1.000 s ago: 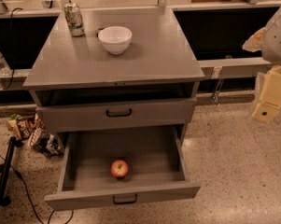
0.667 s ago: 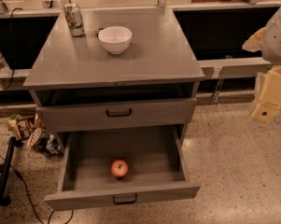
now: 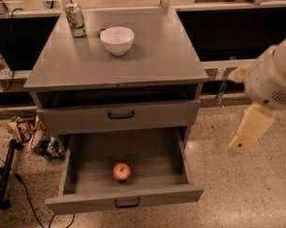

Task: Pick apple from middle drawer and place on counter

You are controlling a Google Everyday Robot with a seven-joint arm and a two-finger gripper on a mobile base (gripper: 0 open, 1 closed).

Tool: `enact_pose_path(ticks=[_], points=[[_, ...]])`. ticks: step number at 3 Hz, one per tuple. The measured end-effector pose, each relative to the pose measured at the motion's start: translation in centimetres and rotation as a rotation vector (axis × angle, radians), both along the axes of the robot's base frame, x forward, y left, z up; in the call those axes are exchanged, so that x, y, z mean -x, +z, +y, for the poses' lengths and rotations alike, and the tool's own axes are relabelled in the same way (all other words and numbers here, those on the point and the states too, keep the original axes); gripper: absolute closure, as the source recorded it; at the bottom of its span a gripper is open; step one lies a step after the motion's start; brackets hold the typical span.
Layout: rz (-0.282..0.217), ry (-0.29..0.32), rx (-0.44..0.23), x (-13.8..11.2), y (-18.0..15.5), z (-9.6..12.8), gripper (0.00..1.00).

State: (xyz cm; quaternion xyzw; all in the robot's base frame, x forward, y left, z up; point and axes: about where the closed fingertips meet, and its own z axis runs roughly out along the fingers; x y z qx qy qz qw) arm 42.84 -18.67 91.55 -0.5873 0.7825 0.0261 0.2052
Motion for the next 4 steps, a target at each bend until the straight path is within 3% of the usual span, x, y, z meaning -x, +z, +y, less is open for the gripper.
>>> enact_pose_path(ticks=[1,2,3,4], points=[[0.026,0.03,-0.07,0.2,-7.4,2.8,0.0],[0.023,0.038,-0.094,0.0,-13.1,5.8,0.0],[-0.022,0.017,-0.1,-0.7,-13.7,5.9,0.0],[-0.029,0.017,-0.101,-0.9,-13.4,5.9,0.0]])
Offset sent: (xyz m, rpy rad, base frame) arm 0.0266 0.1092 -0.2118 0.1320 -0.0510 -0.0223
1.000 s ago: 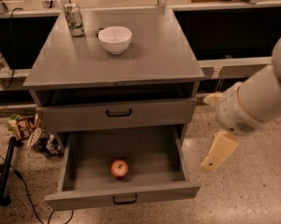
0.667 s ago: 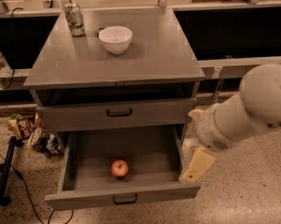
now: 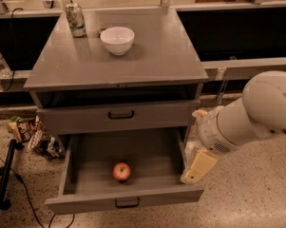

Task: Pick apple from middle drawer and place on counter

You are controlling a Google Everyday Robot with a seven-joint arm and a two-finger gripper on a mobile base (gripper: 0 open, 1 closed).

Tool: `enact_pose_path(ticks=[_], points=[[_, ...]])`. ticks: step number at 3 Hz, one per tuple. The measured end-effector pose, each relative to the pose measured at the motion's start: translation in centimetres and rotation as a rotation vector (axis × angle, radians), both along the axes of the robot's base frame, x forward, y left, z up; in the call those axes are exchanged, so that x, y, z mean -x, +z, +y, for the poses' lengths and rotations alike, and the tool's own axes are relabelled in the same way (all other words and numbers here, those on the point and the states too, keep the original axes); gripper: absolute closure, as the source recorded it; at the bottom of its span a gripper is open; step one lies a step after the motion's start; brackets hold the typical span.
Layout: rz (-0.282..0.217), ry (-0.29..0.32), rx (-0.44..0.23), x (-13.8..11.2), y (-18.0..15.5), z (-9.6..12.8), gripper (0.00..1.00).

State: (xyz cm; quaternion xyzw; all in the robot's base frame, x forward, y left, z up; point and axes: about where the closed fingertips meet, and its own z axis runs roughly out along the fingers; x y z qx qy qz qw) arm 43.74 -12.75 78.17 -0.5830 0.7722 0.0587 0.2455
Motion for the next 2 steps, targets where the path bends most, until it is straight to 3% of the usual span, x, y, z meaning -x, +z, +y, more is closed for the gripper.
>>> enact_pose_path(ticks=[2], points=[[-0.017,0.002,-0.148,-1.8,-5.2,2.2,0.0]])
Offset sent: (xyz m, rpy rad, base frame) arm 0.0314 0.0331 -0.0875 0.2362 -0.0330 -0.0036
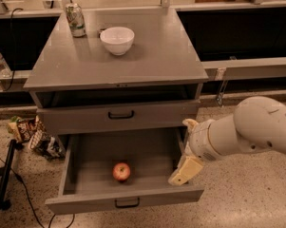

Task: Pick apple from middle drawer and place on counter

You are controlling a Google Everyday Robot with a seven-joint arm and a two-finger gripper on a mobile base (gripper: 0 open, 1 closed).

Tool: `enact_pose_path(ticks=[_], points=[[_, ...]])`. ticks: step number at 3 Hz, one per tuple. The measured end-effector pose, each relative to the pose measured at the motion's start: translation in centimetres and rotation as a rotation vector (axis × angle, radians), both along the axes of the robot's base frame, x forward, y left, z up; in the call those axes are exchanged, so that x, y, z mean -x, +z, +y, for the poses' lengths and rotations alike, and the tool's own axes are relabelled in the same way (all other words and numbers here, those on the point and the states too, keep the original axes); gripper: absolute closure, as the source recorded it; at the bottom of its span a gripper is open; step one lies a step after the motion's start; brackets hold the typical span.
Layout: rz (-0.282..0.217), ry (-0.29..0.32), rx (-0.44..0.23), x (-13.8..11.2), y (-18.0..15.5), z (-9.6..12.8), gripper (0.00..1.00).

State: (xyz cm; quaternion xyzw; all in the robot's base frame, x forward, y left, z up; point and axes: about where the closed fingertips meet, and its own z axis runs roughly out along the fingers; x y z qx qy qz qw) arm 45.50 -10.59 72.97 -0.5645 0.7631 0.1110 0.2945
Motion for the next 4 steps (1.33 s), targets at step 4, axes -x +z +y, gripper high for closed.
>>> enact_pose_path(ticks=[4], points=[[-0.06,0.019,-0.113,-5.2,-10.9,8.0,0.0]])
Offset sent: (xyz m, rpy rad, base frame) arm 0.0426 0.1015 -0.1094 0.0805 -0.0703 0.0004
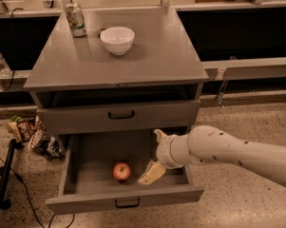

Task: Pick apple from middle drawer and place on counter

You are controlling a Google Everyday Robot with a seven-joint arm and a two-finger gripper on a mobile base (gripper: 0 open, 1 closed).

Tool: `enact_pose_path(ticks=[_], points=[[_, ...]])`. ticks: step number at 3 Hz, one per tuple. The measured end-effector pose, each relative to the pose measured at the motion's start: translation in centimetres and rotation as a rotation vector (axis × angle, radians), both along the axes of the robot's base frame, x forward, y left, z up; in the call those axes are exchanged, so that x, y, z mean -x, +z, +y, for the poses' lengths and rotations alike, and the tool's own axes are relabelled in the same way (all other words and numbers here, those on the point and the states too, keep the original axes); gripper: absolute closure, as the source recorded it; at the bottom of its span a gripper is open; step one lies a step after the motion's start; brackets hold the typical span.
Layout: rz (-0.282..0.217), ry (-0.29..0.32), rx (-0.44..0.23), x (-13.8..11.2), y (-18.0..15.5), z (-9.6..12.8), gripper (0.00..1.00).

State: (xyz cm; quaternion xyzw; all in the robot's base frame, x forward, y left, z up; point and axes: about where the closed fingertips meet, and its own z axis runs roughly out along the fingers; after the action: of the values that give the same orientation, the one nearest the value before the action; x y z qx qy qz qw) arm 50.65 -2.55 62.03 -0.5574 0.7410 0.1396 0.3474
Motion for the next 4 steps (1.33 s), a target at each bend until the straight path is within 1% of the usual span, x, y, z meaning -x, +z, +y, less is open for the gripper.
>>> enact_pose_path(ticks=[1,2,3,4], points=[[0.003,0.001,-0.042,-2.7,-4.2,2.1,0.0],[0.035,0.005,-0.064,-4.3,-8.6,4.4,0.0],[0.035,0.005,-0.064,-4.3,-8.6,4.4,0.0],[0.047,0.013,-0.082,-4.4,-9.5,4.7,0.0]])
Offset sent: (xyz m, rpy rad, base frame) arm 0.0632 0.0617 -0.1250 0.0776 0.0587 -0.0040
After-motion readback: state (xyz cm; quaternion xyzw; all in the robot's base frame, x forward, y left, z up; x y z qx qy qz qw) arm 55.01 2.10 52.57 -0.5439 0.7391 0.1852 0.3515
